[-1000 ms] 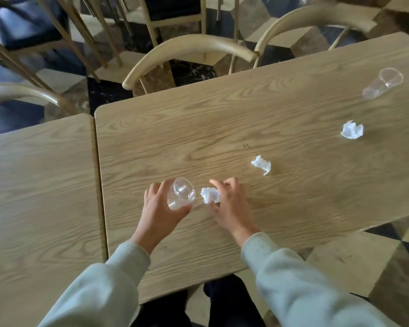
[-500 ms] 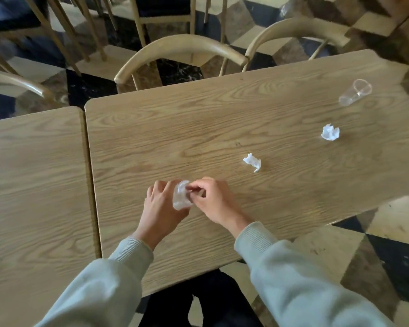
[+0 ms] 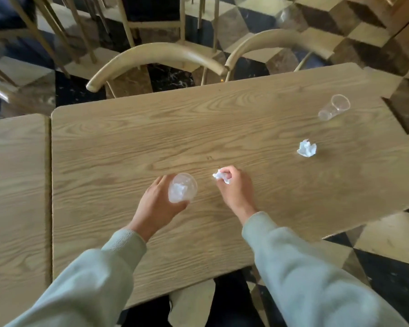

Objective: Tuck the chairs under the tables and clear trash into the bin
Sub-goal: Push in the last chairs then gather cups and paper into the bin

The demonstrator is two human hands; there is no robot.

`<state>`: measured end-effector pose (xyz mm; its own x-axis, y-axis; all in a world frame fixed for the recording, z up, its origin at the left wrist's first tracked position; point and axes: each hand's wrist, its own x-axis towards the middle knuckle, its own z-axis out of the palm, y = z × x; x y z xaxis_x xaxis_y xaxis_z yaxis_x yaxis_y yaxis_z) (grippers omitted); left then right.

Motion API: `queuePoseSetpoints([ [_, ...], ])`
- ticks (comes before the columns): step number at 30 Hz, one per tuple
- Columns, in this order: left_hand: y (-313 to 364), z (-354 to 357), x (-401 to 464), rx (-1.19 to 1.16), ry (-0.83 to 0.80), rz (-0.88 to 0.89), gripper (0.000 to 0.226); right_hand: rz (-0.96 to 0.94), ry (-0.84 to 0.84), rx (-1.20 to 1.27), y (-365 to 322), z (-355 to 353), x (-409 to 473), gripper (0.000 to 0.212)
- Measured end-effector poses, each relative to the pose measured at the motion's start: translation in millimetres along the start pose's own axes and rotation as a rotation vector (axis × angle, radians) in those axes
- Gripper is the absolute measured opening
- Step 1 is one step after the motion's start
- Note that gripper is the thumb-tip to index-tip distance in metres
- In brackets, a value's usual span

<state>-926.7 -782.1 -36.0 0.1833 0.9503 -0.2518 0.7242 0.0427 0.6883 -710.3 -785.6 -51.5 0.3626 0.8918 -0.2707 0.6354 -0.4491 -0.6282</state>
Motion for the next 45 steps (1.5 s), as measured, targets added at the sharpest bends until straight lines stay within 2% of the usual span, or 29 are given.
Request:
queuePoseSetpoints([
  [2, 6.7, 9.3, 4.0, 0.005, 0.036, -0.044, 0.069, -0.063, -0.040, -0.113, 16.7, -0.4, 15.1, 0.031],
  [4, 13.0, 18.4, 6.4, -0.007, 0.072, -0.095, 0.069, -0.170, -0.119, -0.141, 28.6, -2.4, 27.2, 0.021],
  [6, 20.2, 27.8, 7.7, 0.006, 0.088, -0.148, 0.070, -0.184, -0.173, -0.094, 34.7, -9.5, 41.3, 0.010],
  [10, 39.1, 50.5, -1.3, 0.009, 0.137, -0.215, 0.069, -0.083, -0.159, 0.150, 24.6, -37.8, 56.4, 0.009],
  [13, 55.1, 61.4, 2.9, 0.012, 0.130, -0.224, 0.068, -0.198, -0.268, 0.288, 5.8, -54.8, 56.9, 0.007],
  [15, 64.4, 66.2, 11.1, 0.006, 0.127, -0.217, 0.066, -0.284, -0.406, 0.265, -5.9, -59.4, 52.0, 0.008],
  [17, 73.5, 70.0, 22.9, -0.016, 0.119, -0.185, 0.064, -0.374, -0.447, 0.176, -10.4, -61.3, 50.4, 0.011],
  [20, 89.7, 80.3, 42.1, -0.046, 0.108, -0.129, 0.061, -0.372, -0.345, 0.156, -1.8, -80.0, 58.1, 0.012],
  [23, 108.7, 93.8, 51.3, -0.073, 0.103, -0.112, 0.063, -0.291, -0.133, 0.162, 20.5, -114.2, 78.8, 0.017],
  [27, 140.9, 120.0, 60.2, -0.081, 0.049, -0.092, 0.063, -0.005, 0.101, 0.057, 80.4, -167.1, 114.7, 0.027],
  [29, 160.5, 134.0, 68.6, -0.091, 0.034, -0.093, 0.060, 0.046, 0.104, -0.070, 115.1, -185.5, 135.8, 0.042],
  [31, 181.6, 152.6, 77.2, -0.075, 0.015, -0.099, 0.058, 0.067, 0.051, -0.114, 146.9, -193.9, 154.4, 0.048],
  [35, 223.4, 193.2, 94.0, -0.035, 0.022, -0.154, 0.058, -0.028, -0.040, -0.112, 190.5, -197.7, 181.9, 0.018],
  [40, 263.5, 220.2, 109.5, -0.002, 0.054, -0.235, 0.056, -0.061, 0.050, 0.215, 190.0, -238.9, 203.0, 0.007],
  [42, 277.3, 228.1, 113.6, -0.002, 0.061, -0.241, 0.053, -0.199, -0.014, 0.298, 176.1, -256.0, 201.3, 0.003],
  [45, 293.8, 241.3, 116.2, -0.003, 0.072, -0.259, 0.049, -0.413, -0.315, 0.195, 160.4, -268.2, 191.3, 0.007],
])
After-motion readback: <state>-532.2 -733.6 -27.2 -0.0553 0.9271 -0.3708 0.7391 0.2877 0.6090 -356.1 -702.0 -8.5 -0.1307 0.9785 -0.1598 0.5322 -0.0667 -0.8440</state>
